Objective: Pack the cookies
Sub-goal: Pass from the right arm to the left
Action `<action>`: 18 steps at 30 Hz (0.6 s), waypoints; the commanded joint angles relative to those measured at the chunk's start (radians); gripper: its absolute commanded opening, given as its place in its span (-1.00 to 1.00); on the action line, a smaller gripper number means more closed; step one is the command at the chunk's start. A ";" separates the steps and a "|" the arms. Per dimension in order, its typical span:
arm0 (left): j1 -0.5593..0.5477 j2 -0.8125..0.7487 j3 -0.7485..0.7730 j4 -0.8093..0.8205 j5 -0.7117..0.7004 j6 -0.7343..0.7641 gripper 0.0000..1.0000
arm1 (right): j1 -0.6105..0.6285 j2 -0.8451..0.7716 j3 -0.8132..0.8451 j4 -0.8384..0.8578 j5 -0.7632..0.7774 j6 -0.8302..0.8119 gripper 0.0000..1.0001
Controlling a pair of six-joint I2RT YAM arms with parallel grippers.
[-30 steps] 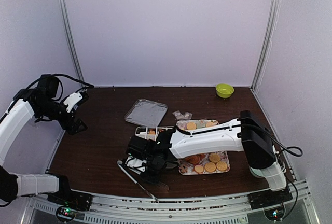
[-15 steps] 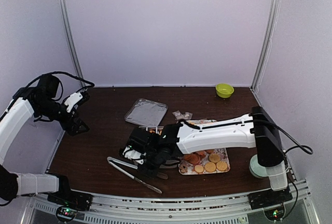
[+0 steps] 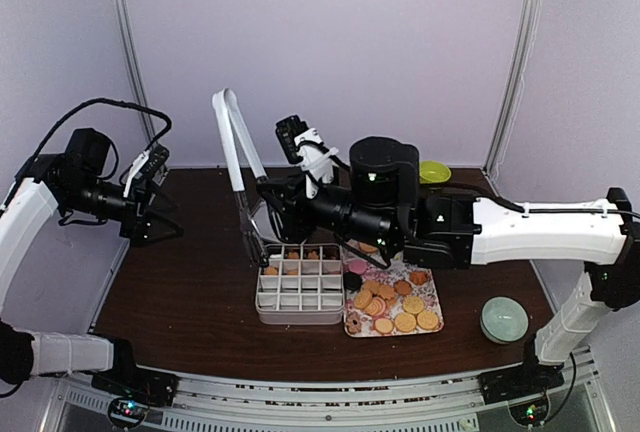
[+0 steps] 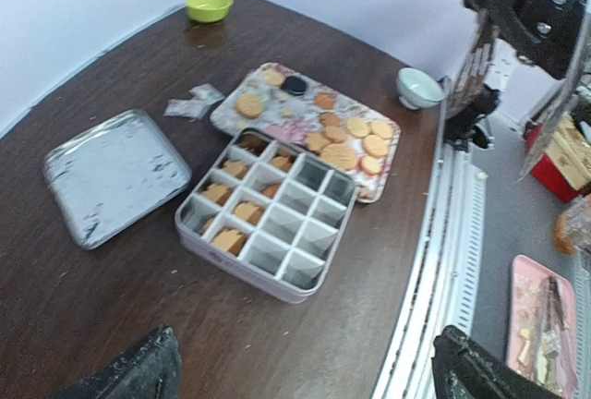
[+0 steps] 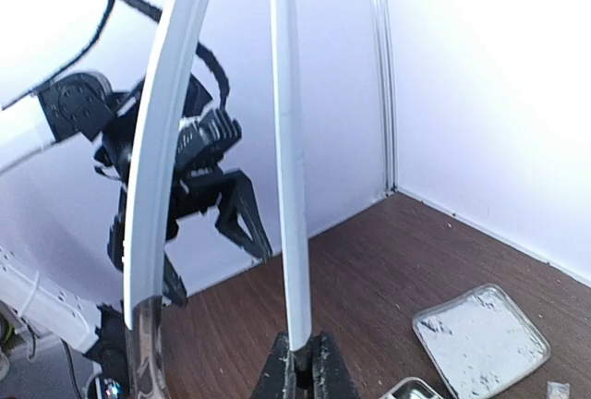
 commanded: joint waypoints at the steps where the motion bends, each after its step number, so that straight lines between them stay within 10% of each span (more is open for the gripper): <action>1: -0.103 0.022 0.039 -0.030 0.228 0.021 0.95 | -0.005 0.046 -0.055 0.374 0.033 0.062 -1.00; 18: -0.238 0.029 0.124 0.125 0.395 -0.192 0.47 | -0.043 0.275 0.099 0.744 -0.014 0.201 -1.00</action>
